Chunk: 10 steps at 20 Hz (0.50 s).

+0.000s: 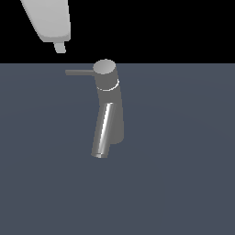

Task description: Turn on the faucet by rotating a designated handle.

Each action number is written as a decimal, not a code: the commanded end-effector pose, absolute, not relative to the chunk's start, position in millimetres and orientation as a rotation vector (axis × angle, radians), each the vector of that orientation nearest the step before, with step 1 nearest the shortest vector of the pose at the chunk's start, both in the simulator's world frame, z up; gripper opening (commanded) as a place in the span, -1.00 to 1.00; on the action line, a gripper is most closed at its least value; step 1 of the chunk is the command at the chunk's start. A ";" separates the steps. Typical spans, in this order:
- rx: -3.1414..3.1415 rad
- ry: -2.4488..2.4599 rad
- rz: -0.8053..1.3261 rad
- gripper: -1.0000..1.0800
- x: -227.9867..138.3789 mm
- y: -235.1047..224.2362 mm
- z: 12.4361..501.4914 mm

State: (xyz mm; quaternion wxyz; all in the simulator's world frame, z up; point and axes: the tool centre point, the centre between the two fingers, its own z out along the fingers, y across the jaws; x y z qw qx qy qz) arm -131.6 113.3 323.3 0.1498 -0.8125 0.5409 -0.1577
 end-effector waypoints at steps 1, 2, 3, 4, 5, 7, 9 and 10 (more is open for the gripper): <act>-2.272 1.613 -0.473 -1.00 -121.1 115.7 318.7; -2.249 1.634 -0.480 -1.00 -117.1 116.3 317.0; -2.226 1.655 -0.487 -1.00 -113.1 116.9 315.4; -2.204 1.675 -0.494 -1.00 -109.2 117.3 313.9; -2.182 1.695 -0.500 -1.00 -105.3 117.7 312.4; -2.139 1.732 -0.513 -1.00 -97.9 118.1 309.7; -2.097 1.766 -0.525 -1.00 -90.7 118.3 307.3; -2.077 1.783 -0.531 -1.00 -87.2 118.3 306.1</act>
